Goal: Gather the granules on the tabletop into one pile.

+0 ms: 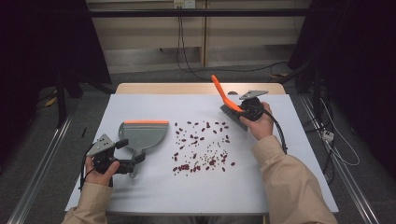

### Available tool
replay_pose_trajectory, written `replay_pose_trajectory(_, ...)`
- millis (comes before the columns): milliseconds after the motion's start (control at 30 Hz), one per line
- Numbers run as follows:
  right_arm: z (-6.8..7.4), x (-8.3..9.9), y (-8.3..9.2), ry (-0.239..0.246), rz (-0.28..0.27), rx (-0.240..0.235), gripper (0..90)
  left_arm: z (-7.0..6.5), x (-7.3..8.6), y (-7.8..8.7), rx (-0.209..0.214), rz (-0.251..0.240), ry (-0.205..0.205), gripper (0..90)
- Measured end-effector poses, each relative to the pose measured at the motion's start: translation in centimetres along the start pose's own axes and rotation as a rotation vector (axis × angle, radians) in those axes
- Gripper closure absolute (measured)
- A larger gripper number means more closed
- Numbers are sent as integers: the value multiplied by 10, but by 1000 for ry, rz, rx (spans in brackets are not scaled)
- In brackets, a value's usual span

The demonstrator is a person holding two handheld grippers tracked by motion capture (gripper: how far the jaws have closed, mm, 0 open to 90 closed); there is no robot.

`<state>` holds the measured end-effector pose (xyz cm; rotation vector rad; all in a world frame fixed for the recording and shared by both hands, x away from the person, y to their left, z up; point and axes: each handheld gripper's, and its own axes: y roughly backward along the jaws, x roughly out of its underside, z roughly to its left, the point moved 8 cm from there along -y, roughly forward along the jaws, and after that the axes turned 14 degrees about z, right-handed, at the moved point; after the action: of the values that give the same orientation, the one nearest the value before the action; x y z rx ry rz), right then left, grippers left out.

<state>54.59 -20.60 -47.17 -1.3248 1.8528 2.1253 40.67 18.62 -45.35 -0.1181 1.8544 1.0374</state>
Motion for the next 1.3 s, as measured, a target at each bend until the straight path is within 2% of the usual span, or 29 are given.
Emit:
replay_pose_trajectory(67, 2, -6, -8, 44, -9, -2, 716, 0, 0, 0, 2, -3, 2, 53)
replay_pose_trajectory(133, 3, -9, -15, 71, 10, 12, 716, 0, 0, 0, 1, -1, 0, 53)
replay_pose_trajectory(200, 7, -8, -20, 100, 21, -11, 716, 0, 0, 1, 0, -4, 3, 53)
replay_pose_trajectory(233, 10, -8, -20, 106, 19, -27, 716, 0, 0, 1, -1, -5, 2, 53)
replay_pose_trajectory(367, 24, -4, -16, 207, 55, -43, 715, 1, 1, 1, -8, -2, 3, 53)
replay_pose_trajectory(500, 36, 2, -10, 278, 68, -75, 715, 1, 1, 0, -15, 1, 2, 53)
replay_pose_trajectory(700, 51, 13, 1, 335, 76, -137, 714, 2, 1, 0, -18, 1, 3, 53)
replay_pose_trajectory(833, 62, 21, 10, 354, 78, -180, 714, 2, 2, 0, -20, 2, 1, 53)
replay_pose_trajectory(900, 66, 25, 13, 380, 76, -180, 714, 2, 2, 0, -21, 3, -4, 53)
replay_pose_trajectory(1133, 83, 38, 27, 411, 77, -217, 714, 1, 1, 1, -24, -3, 2, 53)
replay_pose_trajectory(1233, 90, 42, 32, 419, 78, -231, 714, 2, 1, 1, -26, -3, 0, 53)
replay_pose_trajectory(1300, 92, 43, 36, 408, 71, -235, 716, 2, 1, 1, -27, -4, 0, 53)
